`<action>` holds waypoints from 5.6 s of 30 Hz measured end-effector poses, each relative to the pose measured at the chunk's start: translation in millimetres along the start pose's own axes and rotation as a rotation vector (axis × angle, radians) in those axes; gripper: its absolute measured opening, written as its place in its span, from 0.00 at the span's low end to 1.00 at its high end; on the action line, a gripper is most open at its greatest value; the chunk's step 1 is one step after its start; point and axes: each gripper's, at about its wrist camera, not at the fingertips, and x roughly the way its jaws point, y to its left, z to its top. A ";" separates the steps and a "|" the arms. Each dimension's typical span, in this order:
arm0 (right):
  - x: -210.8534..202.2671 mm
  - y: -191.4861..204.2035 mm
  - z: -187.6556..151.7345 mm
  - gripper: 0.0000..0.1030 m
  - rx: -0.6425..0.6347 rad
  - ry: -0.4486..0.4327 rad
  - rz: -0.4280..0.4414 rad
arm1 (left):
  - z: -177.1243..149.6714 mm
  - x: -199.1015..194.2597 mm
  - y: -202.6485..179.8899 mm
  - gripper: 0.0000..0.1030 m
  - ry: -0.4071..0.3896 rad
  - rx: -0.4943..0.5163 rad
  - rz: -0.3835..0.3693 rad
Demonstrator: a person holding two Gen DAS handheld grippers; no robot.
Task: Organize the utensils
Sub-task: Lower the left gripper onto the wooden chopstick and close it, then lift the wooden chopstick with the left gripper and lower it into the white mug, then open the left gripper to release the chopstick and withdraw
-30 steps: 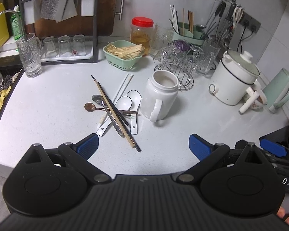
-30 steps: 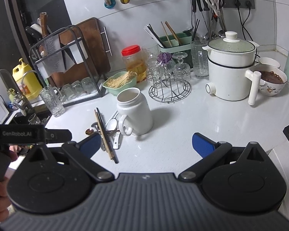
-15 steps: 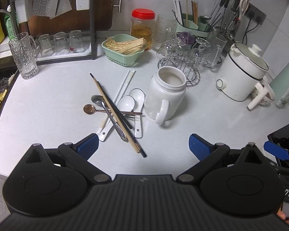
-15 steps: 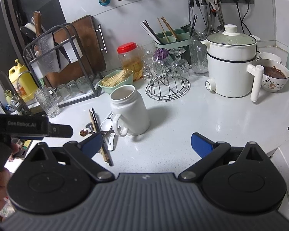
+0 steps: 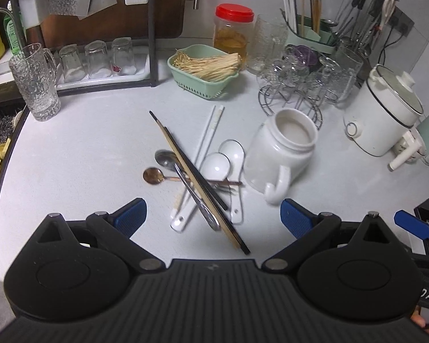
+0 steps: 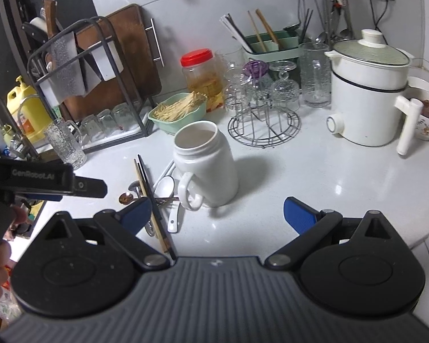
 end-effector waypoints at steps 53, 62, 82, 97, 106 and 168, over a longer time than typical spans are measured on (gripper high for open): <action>174.3 68.8 33.1 0.89 -0.171 0.039 -0.266 | 73.0 214.6 163.5 0.32 0.024 -0.472 -0.356; 174.0 68.9 32.2 0.88 -0.164 0.034 -0.272 | 69.5 216.7 157.6 0.08 0.044 -0.474 -0.353; 175.8 68.5 35.2 0.88 -0.163 0.057 -0.270 | 108.9 133.9 129.4 0.05 -0.082 -0.287 -0.332; 173.9 70.6 32.8 0.88 -0.168 0.061 -0.257 | 140.1 106.5 86.4 0.05 -0.081 -0.103 -0.364; 170.7 71.4 28.8 0.88 -0.192 0.056 -0.230 | 156.1 63.3 60.8 0.05 -0.106 0.033 -0.392; 173.4 71.0 31.7 0.89 -0.195 0.059 -0.226 | 186.8 76.6 -41.9 0.06 0.208 0.333 -0.528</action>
